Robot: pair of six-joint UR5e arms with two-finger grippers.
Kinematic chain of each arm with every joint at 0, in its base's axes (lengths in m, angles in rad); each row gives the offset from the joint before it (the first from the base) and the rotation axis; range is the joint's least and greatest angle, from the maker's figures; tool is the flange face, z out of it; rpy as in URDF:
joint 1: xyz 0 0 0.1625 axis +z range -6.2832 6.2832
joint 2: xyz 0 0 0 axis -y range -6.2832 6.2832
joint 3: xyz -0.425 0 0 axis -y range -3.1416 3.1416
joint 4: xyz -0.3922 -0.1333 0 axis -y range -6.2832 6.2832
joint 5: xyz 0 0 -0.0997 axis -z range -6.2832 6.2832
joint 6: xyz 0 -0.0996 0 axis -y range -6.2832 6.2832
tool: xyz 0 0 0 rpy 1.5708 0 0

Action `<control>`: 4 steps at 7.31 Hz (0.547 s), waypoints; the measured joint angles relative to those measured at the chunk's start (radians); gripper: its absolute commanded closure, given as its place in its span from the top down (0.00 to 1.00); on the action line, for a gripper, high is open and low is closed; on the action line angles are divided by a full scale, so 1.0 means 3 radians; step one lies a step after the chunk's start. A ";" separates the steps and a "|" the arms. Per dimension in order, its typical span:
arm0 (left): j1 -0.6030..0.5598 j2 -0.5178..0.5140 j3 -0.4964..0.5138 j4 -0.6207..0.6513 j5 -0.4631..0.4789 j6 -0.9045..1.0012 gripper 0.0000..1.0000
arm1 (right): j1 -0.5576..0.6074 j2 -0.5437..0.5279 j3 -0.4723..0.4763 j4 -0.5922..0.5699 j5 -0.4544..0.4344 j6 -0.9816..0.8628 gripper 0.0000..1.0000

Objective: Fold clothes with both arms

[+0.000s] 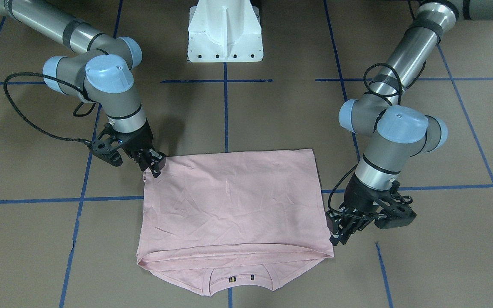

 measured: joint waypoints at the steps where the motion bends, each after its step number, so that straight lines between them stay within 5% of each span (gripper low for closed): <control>1: 0.0000 0.0000 -0.0002 -0.0002 0.0001 -0.0002 0.33 | -0.0018 -0.0035 0.0007 0.0000 -0.0004 0.0013 0.54; 4: 0.0000 0.0002 -0.0010 -0.0002 0.0003 -0.0005 0.33 | -0.0052 -0.0042 -0.0030 -0.0002 -0.0011 0.0019 0.47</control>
